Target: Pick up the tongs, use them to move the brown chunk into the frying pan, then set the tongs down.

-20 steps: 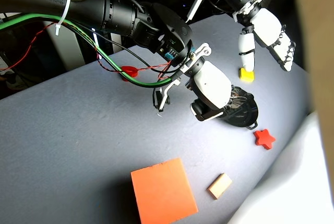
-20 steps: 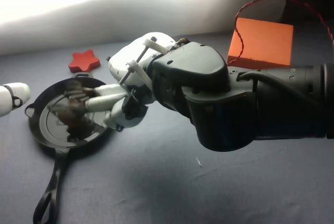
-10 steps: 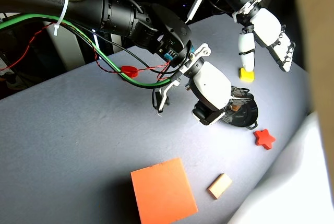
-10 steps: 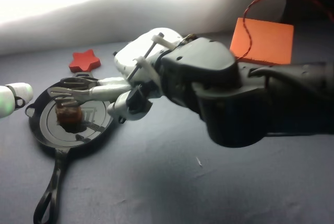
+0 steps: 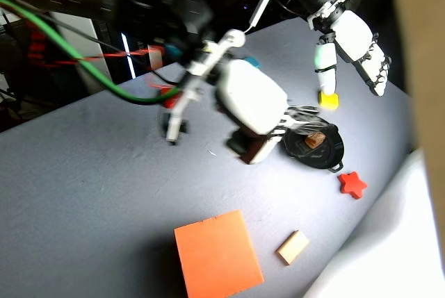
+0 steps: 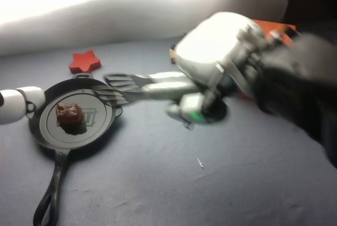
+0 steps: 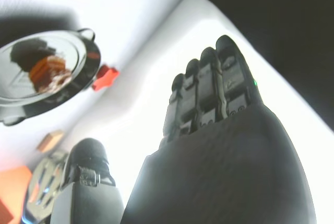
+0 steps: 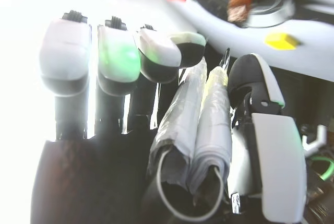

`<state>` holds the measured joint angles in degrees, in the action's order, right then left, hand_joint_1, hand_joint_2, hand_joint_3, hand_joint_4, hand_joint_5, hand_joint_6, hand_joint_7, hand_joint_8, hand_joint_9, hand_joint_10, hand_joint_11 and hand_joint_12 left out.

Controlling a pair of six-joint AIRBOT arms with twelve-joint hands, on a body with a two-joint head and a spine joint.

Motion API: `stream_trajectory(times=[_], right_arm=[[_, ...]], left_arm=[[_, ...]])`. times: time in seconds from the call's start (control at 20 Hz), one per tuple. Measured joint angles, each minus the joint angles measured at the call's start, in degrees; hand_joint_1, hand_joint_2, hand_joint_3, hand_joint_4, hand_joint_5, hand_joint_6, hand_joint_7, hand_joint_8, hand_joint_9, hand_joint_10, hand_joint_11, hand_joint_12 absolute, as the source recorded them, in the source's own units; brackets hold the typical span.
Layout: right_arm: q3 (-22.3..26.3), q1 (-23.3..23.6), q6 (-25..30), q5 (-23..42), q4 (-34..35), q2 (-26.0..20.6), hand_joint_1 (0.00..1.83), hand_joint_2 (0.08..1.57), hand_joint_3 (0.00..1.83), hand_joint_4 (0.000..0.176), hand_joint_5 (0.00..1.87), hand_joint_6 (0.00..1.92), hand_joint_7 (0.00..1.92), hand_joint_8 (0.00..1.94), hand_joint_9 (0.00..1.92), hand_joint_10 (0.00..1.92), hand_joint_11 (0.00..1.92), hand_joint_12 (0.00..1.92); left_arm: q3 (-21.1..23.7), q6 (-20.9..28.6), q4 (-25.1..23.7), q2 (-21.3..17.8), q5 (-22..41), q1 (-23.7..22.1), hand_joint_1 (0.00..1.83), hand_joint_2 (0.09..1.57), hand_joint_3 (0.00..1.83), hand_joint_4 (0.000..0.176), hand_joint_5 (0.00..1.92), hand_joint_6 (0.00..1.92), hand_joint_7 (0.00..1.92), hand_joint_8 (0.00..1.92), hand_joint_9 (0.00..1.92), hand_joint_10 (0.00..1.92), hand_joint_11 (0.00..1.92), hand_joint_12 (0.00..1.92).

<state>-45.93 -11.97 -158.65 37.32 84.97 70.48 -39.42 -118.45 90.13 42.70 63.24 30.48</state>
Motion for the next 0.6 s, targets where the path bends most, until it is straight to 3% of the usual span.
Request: stream_trajectory(times=[0.15, 0.25, 0.4, 0.6], right_arm=[[1.55, -6.03, 6.84, -0.15, -14.84, -1.81, 0.39, 1.51, 0.00, 0.000, 0.94, 1.71, 1.25, 1.75, 1.33, 1.92, 1.27, 1.92], [1.25, -8.81, 9.49, 0.57, -20.04, -1.33, 0.38, 1.51, 0.00, 0.000, 0.95, 1.71, 1.25, 1.75, 1.33, 1.92, 1.28, 1.92], [0.76, -11.30, 10.38, 2.21, -21.57, -0.11, 0.43, 1.49, 0.00, 0.000, 0.94, 1.69, 1.26, 1.73, 1.33, 1.92, 1.26, 1.92], [-0.85, -14.10, 12.28, 3.19, -23.74, 1.27, 0.40, 1.48, 0.00, 0.000, 0.83, 1.50, 1.19, 1.60, 1.27, 1.91, 1.16, 1.92]], left_arm=[[1.36, -0.20, -0.22, 0.00, -0.96, -0.13, 0.00, 1.12, 0.00, 0.000, 0.05, 0.00, 0.09, 0.00, 0.08, 0.00, 0.00, 0.29], [1.75, -0.46, -1.07, 0.00, -2.84, -0.13, 0.00, 1.12, 0.00, 0.000, 0.06, 0.00, 0.10, 0.00, 0.10, 0.00, 0.00, 0.34], [2.40, -1.33, -1.81, 0.00, -4.39, -0.61, 0.00, 1.14, 0.01, 0.000, 0.05, 0.00, 0.10, 0.00, 0.09, 0.00, 0.00, 0.33], [3.19, -2.21, -2.69, 0.11, -7.50, -1.57, 0.00, 1.14, 0.00, 0.000, 0.05, 0.00, 0.10, 0.00, 0.09, 0.00, 0.00, 0.32]])
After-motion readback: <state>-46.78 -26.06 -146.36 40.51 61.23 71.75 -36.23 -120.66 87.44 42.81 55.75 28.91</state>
